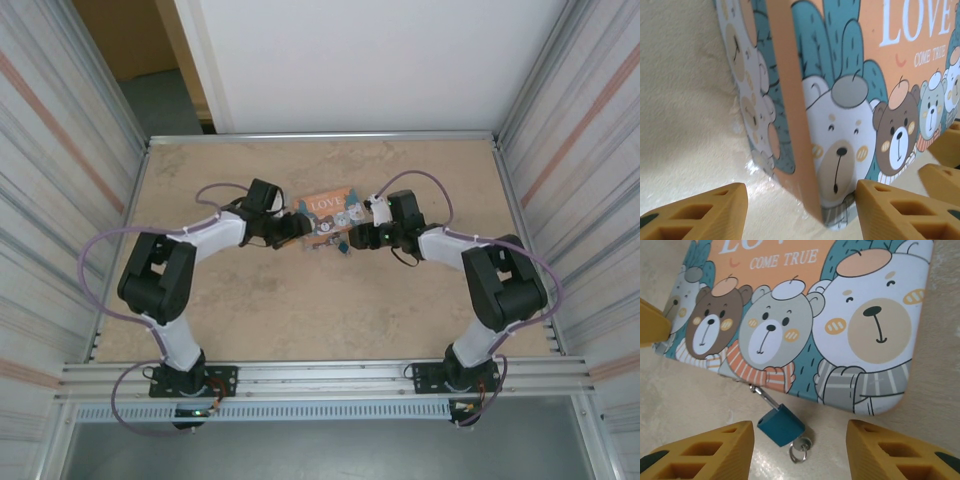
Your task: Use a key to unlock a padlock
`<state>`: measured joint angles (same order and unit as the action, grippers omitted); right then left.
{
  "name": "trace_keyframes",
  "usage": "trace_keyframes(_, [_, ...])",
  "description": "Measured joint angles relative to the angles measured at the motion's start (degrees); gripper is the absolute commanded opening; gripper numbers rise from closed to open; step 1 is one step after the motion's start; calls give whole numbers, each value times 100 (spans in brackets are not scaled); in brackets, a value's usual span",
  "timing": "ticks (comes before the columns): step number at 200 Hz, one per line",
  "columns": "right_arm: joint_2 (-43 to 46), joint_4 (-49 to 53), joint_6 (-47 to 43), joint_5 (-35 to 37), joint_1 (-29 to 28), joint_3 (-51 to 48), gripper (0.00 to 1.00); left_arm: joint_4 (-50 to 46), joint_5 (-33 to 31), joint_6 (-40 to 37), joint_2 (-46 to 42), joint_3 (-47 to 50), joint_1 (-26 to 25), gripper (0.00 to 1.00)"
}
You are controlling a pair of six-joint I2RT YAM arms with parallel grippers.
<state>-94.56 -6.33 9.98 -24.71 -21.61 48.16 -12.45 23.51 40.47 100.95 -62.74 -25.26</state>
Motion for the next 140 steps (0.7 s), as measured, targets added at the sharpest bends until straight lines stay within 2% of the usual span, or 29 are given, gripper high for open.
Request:
trace_keyframes(32, [540,474,-181,476,-72,-7,59,-203,-66,2,-339,42,-2,58])
trace_keyframes(65, [907,1056,-393,1239,-608,-7,64,-280,20,9,-627,-7,-28,52])
trace_keyframes(102, [767,1731,-632,2236,-1475,105,67,-271,424,151,-531,-317,0,41])
trace_keyframes(140, [354,2017,-796,2953,-1937,485,67,-125,828,308,-221,-686,122,33])
